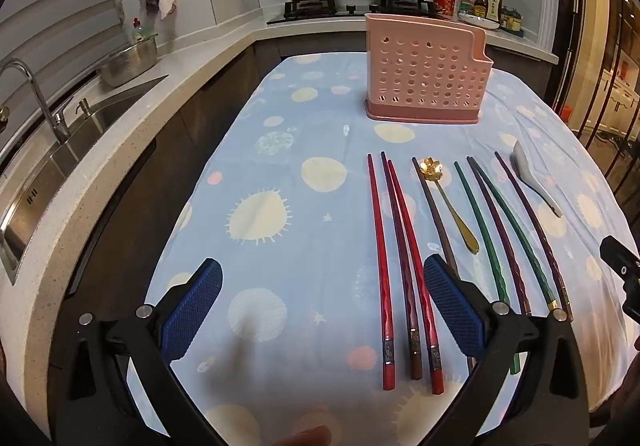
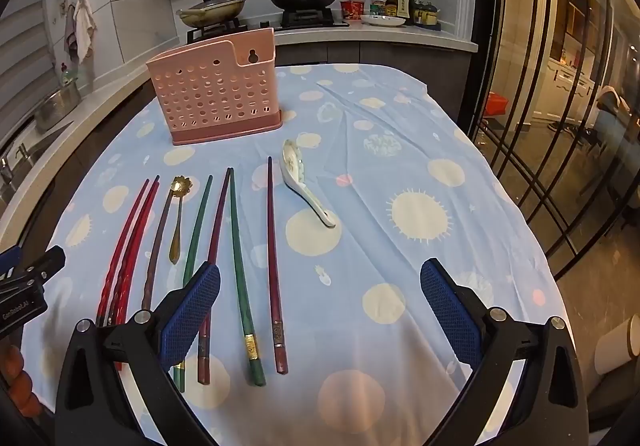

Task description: Organize utensils

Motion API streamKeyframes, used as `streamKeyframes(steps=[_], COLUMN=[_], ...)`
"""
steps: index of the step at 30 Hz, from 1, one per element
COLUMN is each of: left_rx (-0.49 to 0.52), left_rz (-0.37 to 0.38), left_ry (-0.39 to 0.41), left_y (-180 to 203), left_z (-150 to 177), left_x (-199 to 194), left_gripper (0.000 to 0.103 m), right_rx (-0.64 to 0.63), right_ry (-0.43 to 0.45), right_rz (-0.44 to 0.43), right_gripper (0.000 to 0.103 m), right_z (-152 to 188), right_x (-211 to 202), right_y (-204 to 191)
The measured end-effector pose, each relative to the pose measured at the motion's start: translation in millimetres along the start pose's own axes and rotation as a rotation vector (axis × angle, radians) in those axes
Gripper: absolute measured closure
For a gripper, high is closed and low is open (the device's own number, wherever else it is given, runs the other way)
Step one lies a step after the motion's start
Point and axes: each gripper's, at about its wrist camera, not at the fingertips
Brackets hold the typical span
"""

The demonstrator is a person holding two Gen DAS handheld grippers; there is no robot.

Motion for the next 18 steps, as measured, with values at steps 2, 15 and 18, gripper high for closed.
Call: streamKeyframes(steps=[2,15,18], left_rx=[-0.002,0.020,0.015], left_rz=[0.002,-0.042,-0.046], left_ry=[-0.003,-0.074,-0.073], left_y=[-0.9,-3.8,-4.3], left_z=[0.3,7.1,5.8], left_x=[0.3,14.2,13.7], left_gripper=[0.007,0.007,0.007], right_rx=[0.002,0.026,0.027], right_ry=[0.002,-0.005,-0.005], right_rz=[0.001,0.020,0.018], right_gripper=[0.007,0.007,0.007], right_z=[-1.5,-1.1,-0.6], right_x=[0.1,3.9,3.3], right_y=[-0.7,9.2,9.8])
Point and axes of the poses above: each gripper's, at about its wrist camera, not at the fingertips, and x roughly the way its jaws point, y to its right, z to its underside
